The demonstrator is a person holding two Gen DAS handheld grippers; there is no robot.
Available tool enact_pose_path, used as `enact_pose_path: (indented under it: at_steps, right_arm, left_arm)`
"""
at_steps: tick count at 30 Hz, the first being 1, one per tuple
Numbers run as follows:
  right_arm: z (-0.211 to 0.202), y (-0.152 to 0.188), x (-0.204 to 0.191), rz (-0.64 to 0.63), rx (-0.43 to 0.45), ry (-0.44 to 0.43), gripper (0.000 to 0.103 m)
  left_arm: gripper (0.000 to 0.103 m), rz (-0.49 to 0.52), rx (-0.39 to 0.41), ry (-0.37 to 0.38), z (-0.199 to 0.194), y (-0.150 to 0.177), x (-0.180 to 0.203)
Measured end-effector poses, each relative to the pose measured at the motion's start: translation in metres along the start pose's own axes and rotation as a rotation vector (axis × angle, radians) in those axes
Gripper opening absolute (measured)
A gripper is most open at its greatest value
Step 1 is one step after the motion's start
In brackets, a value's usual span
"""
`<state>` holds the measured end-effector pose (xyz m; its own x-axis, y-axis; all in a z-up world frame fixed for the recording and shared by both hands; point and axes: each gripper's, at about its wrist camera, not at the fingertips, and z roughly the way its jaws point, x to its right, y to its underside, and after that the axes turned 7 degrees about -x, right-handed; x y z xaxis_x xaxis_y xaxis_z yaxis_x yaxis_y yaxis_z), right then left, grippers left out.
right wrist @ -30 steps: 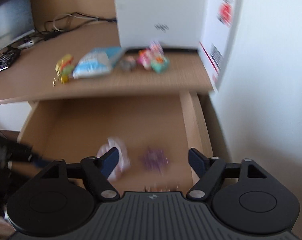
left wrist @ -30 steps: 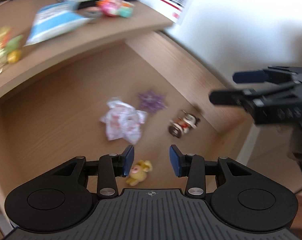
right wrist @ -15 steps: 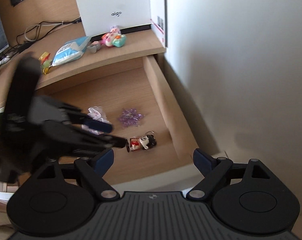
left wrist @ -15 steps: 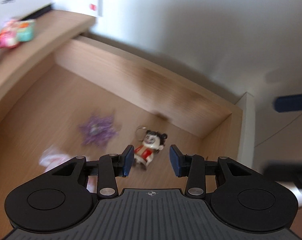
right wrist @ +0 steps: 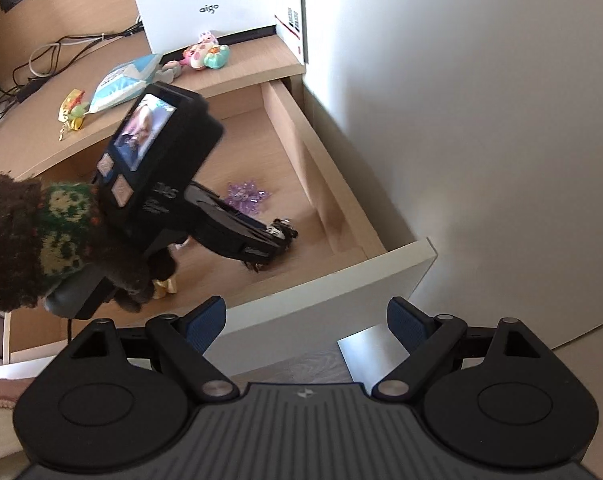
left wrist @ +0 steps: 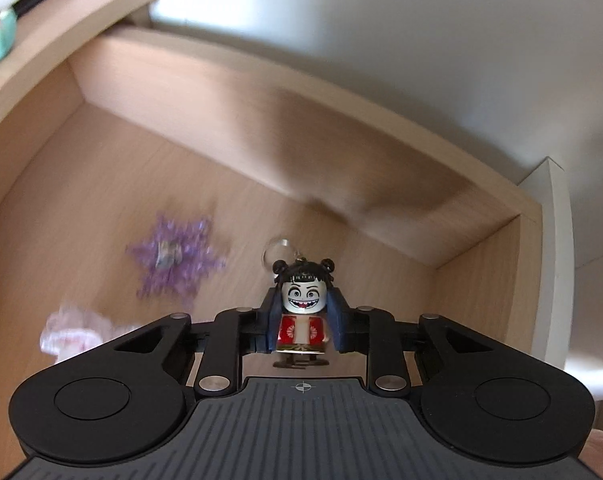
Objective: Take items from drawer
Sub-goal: 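Lift the doll keychain out of the drawer with the left tool, then hold the doll keychain up with the left tool while the right tool reaches toward the yellow plush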
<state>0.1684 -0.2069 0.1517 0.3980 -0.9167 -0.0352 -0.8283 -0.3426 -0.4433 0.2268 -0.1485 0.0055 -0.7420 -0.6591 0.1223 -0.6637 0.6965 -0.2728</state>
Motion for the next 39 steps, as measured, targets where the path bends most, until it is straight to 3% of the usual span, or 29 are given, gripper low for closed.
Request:
enact_pose_path:
  at_steps: [4, 5, 9, 12, 17, 21, 29, 34, 36, 38, 39]
  right_arm:
    - [0.003, -0.012, -0.003, -0.031, 0.013, -0.016, 0.095]
    - [0.004, -0.016, -0.004, -0.043, 0.02, -0.022, 0.103]
    - [0.012, -0.034, -0.015, -0.112, 0.031, -0.073, 0.103]
    - [0.026, -0.048, -0.028, -0.175, 0.008, -0.117, 0.103]
    - [0.06, -0.07, -0.056, -0.251, -0.107, -0.207, 0.103]
    - [0.09, -0.08, -0.084, -0.325, -0.221, -0.237, 0.103]
    - [0.142, -0.084, -0.135, -0.426, -0.436, -0.32, 0.103]
    - [0.174, -0.072, -0.159, -0.482, -0.56, -0.303, 0.077]
    - [0.177, -0.067, -0.165, -0.531, -0.573, -0.282, 0.048]
    - [0.176, -0.066, -0.168, -0.562, -0.563, -0.277, 0.035]
    - [0.175, -0.067, -0.169, -0.564, -0.549, -0.28, 0.033]
  left_arm:
    - [0.028, -0.123, -0.007, 0.051, -0.017, 0.013, -0.02]
    - [0.028, -0.171, 0.004, 0.066, -0.025, 0.018, -0.028]
    - [0.027, -0.35, 0.103, 0.117, -0.07, 0.054, -0.058]
    - [0.027, -0.488, 0.163, 0.083, -0.103, 0.084, -0.081]
    - [0.027, -0.705, 0.203, -0.016, -0.14, 0.141, -0.105]
    - [0.027, -0.829, 0.235, -0.025, -0.155, 0.177, -0.104]
    - [0.027, -0.928, 0.282, -0.082, -0.178, 0.211, -0.085]
    - [0.027, -0.952, 0.285, -0.128, -0.188, 0.225, -0.075]
    - [0.027, -0.964, 0.292, -0.133, -0.189, 0.228, -0.073]
    - [0.027, -0.973, 0.297, -0.135, -0.191, 0.231, -0.073]
    - [0.027, -0.977, 0.297, -0.135, -0.191, 0.231, -0.073]
